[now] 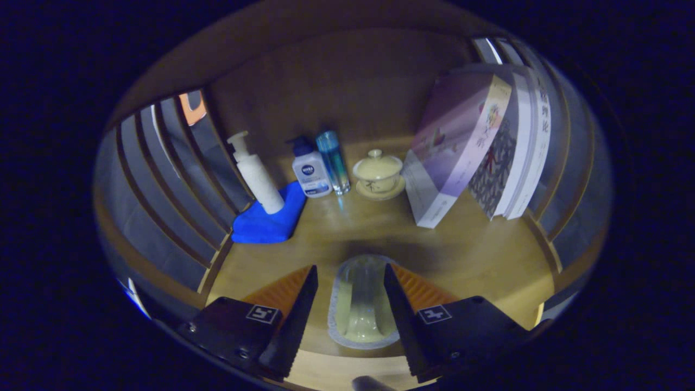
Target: Pull open the drawer, take out the items inside it, and place them on the countertop above the cabinet.
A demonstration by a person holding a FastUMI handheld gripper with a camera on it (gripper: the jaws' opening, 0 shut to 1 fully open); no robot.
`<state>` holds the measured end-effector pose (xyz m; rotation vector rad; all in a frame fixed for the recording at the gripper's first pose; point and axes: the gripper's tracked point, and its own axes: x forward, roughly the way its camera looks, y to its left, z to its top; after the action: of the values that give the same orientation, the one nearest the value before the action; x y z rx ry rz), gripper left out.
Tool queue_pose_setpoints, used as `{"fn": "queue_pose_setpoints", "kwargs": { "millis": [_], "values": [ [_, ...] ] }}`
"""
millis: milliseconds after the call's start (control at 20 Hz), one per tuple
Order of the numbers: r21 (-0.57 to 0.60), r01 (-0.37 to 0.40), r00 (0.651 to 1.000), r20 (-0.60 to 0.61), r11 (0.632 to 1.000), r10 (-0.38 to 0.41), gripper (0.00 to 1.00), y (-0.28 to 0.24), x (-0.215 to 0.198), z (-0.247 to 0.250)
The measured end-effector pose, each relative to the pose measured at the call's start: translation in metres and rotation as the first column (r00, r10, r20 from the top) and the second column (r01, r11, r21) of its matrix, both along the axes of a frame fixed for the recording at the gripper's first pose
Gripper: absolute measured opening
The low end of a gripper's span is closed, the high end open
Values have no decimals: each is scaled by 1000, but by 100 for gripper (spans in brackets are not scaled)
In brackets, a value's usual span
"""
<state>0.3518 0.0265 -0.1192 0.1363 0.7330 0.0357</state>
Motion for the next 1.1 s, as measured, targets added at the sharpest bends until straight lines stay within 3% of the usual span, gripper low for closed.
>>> {"fn": "queue_pose_setpoints", "kwargs": {
  "millis": [200, 350, 400, 800, 1100],
  "values": [
    [43, -16, 992, 129, 999, 10, 79, 14, -27, 37],
    [1, -46, 974, 222, 999, 45, 100, 17, -58, 63],
    [-12, -57, 964, 259, 998, 58, 100, 21, -69, 71],
    [-98, -102, 829, 541, 990, 139, 98, 39, -183, 141],
    [-103, -64, 755, 645, 993, 115, 98, 34, -264, 149]
  ]
}}
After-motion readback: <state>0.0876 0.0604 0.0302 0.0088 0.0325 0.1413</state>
